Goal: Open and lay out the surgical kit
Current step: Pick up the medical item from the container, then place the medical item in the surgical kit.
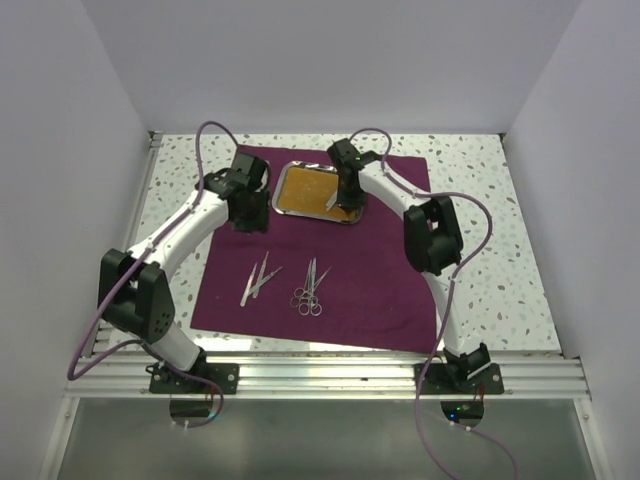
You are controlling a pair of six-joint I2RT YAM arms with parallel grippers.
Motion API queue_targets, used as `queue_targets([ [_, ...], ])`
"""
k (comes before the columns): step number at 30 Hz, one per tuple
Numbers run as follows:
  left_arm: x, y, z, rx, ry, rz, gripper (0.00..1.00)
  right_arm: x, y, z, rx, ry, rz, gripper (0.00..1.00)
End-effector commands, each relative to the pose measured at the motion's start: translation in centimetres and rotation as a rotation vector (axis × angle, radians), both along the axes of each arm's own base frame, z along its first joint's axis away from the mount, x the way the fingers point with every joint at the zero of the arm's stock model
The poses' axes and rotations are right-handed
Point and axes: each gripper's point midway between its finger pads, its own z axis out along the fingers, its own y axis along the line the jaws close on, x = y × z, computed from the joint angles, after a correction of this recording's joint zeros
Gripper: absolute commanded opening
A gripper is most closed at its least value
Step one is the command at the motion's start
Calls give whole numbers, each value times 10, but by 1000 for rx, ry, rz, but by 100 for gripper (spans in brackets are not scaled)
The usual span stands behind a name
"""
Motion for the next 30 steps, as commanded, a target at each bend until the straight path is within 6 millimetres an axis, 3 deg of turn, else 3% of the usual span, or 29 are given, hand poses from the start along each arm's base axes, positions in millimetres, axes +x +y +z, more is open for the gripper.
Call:
queue_targets([
  [1, 19, -6, 20, -31, -64, -2, 43, -10, -17, 29, -72, 6, 27, 0],
  [4, 24, -9, 26, -40, -74, 6, 43, -4, -19, 84, -52, -94, 35, 0],
  [6, 27, -10, 28, -46, -77, 12, 44, -10, -23, 100, -50, -114, 43, 0],
  [7, 29, -11, 31, -51, -85, 14, 44, -15, -26, 125, -29, -154, 41, 0],
  [9, 32, -13, 32, -57, -89, 19, 49, -32, -35, 126, -34, -137, 45, 0],
  [10, 34, -14, 34, -60, -93, 20, 51, -42, -40, 143, -15, -163, 43, 0],
  [12, 38, -15, 34, -67, -108, 24, 57, -69, -51, 134, -18, -120, 41, 0],
  [13, 41, -17, 34, -71, -117, 25, 58, -82, -56, 153, 11, -157, 37, 0],
  [14, 43, -18, 34, -77, -118, 24, 59, -101, -63, 134, 2, -109, 41, 0],
  [15, 46, -21, 33, -80, -115, 25, 59, -111, -67, 132, 13, -103, 31, 0],
  [16, 48, -22, 31, -81, -110, 27, 59, -125, -72, 149, 45, -143, 27, 0],
  [17, 52, -24, 26, -79, -97, 27, 59, -144, -80, 127, 40, -92, 26, 0],
  [19, 60, -29, 29, -93, -103, 35, 59, -167, -84, 122, 78, -81, 9, 0],
  [20, 64, -31, 23, -94, -93, 41, 59, -188, -92, 112, 90, -67, 5, 0],
  [23, 75, -40, 20, -125, -90, 56, 58, -226, -95, 86, 148, -17, -4, 0],
  [26, 85, -49, 16, -156, -78, 74, 57, -255, -96, 59, 174, 43, -17, 0],
  [30, 97, -59, 23, -182, -92, 87, 56, -274, -95, 38, 223, 81, -39, 0],
])
